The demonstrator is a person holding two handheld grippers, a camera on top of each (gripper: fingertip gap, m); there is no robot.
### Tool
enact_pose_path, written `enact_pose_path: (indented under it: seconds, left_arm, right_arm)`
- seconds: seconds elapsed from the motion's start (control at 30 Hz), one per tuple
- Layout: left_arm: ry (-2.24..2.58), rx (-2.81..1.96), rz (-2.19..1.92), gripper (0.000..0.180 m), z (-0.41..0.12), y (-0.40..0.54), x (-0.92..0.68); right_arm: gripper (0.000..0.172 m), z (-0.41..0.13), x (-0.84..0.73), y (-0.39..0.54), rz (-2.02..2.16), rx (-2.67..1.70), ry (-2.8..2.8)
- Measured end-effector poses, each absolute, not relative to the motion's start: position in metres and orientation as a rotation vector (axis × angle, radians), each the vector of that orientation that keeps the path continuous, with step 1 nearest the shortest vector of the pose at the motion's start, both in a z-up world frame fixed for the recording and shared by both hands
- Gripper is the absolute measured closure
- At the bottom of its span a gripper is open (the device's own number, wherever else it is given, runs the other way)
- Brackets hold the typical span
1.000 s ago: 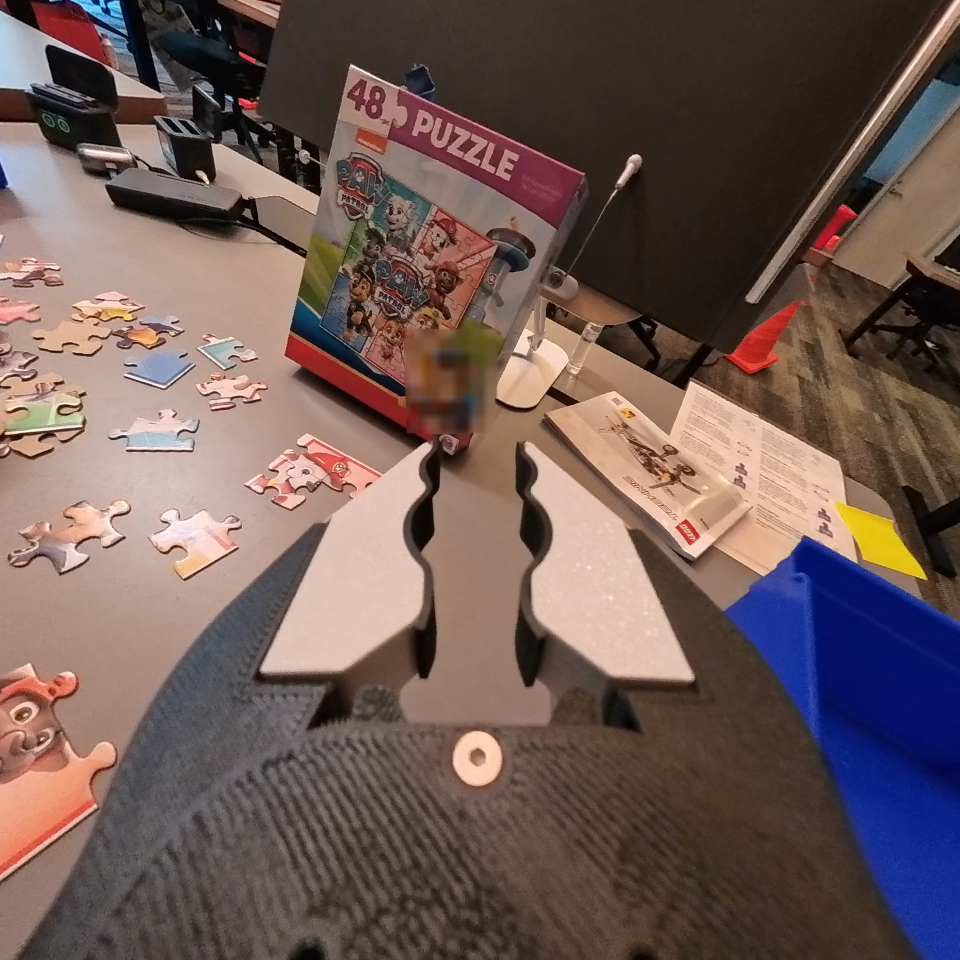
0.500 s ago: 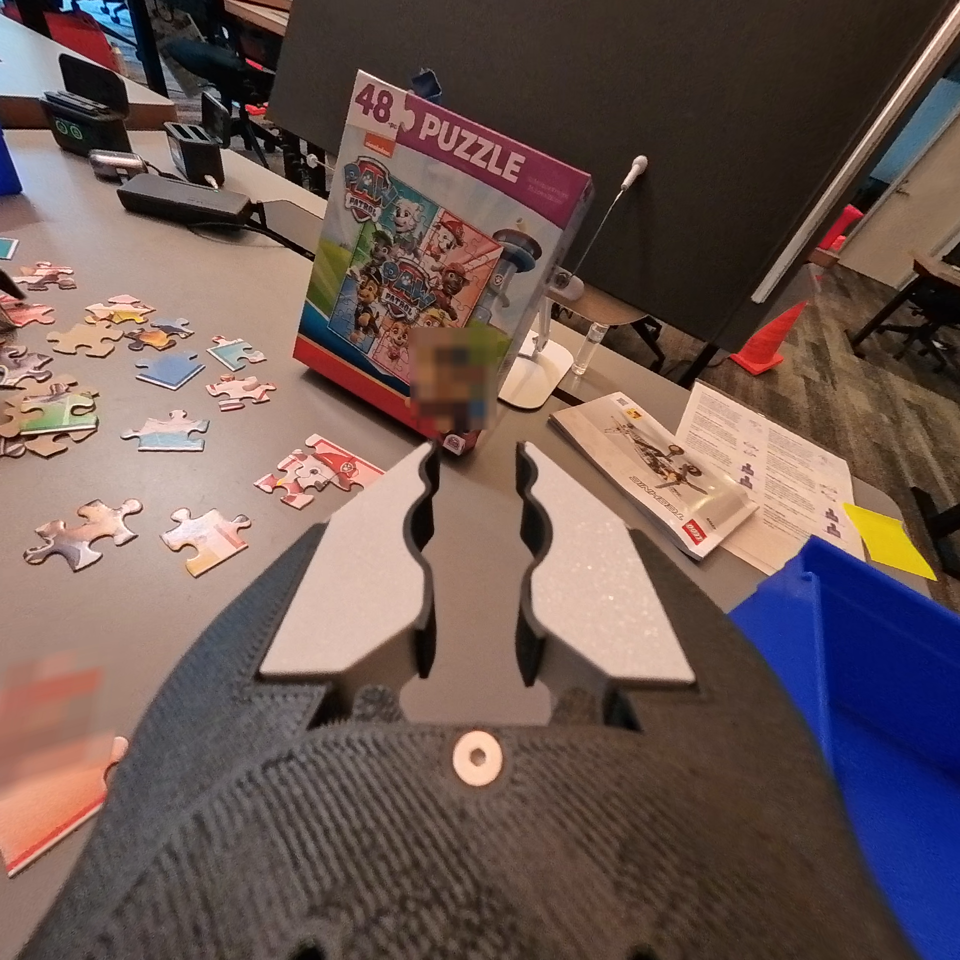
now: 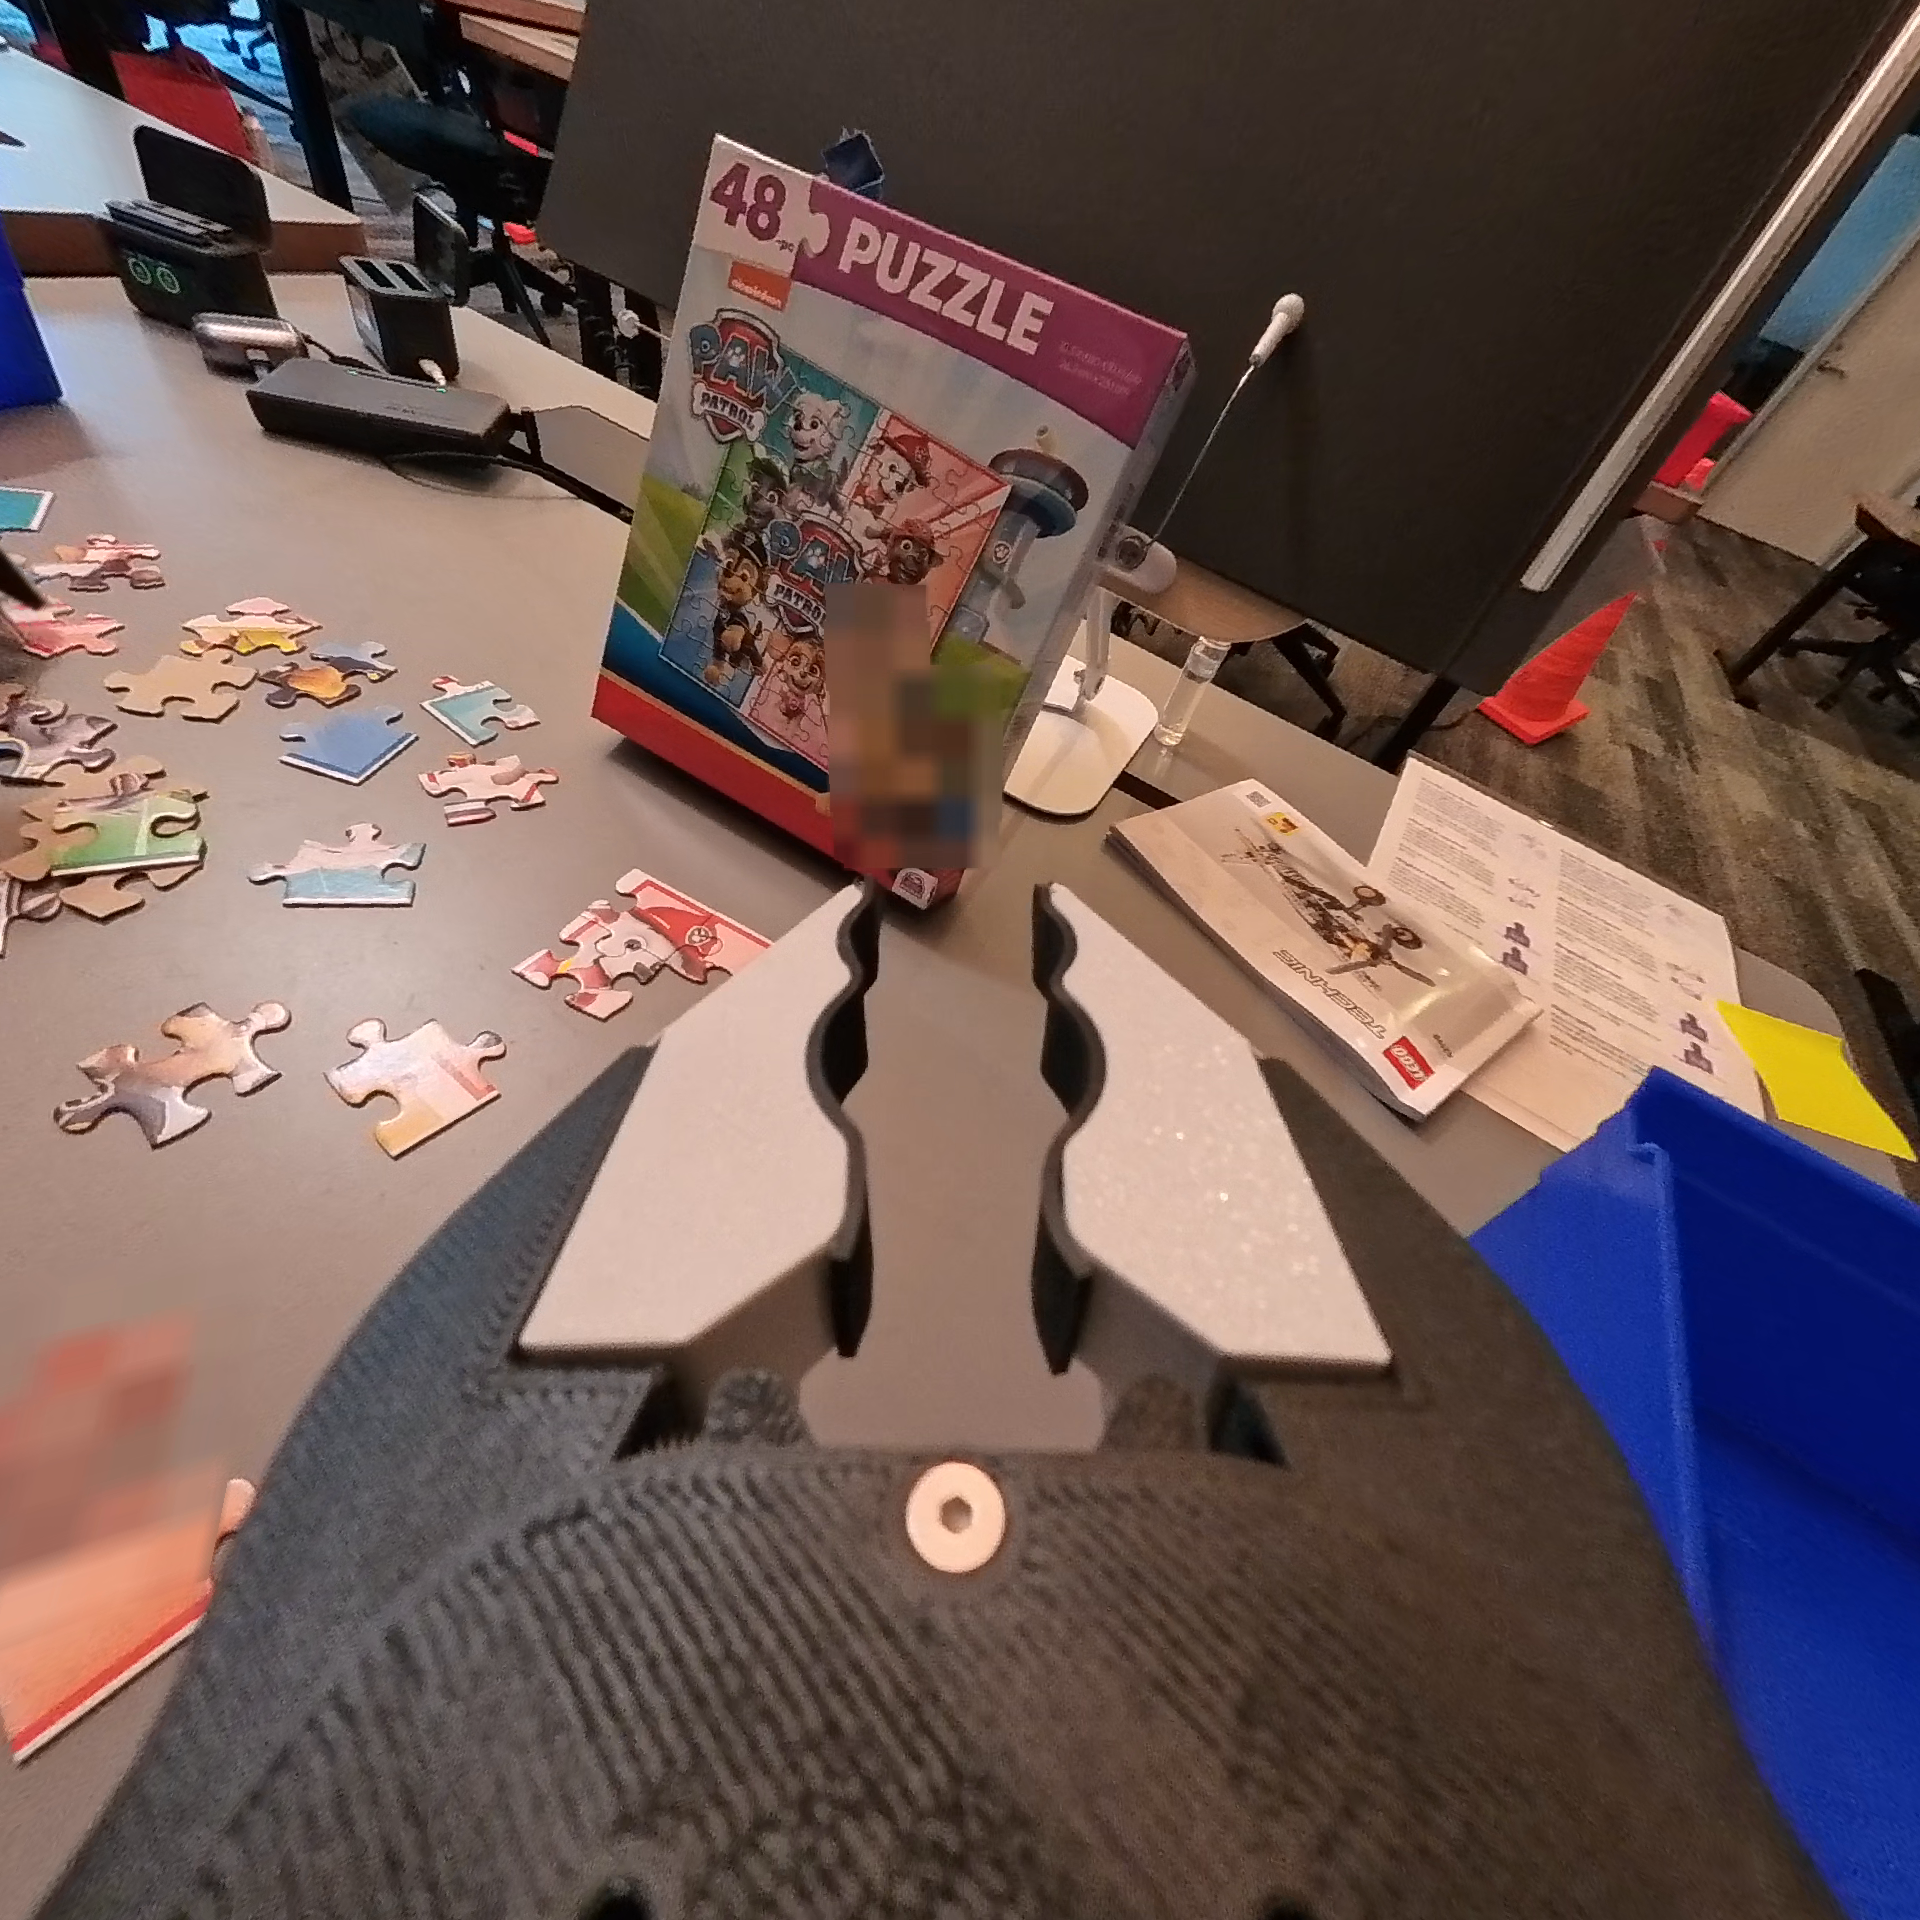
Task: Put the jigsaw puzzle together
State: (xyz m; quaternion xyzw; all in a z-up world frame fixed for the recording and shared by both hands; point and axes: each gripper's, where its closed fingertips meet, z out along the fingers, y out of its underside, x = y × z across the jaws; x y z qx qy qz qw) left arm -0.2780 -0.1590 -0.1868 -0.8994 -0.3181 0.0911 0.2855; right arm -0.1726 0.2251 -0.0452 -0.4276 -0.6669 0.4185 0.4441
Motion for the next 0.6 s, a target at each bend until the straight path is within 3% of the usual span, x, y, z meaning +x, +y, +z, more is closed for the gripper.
enact_pose_path:
  seconds: [0.3,0.6]
  left_arm:
    - [-0.728,-2.554,0.142,0.153,-0.1951,-0.1561,-0.2823]
    - [-0.723,-2.576,0.183,0.165,-0.1954,-0.1563,-0.2797]
  right_arm:
    - [0.145,-0.0451,-0.1707,0.2241,1.052,-1.064,-1.644]
    - [0.145,-0.0484,-0.1715,0.222,1.066,-1.067,-1.649]
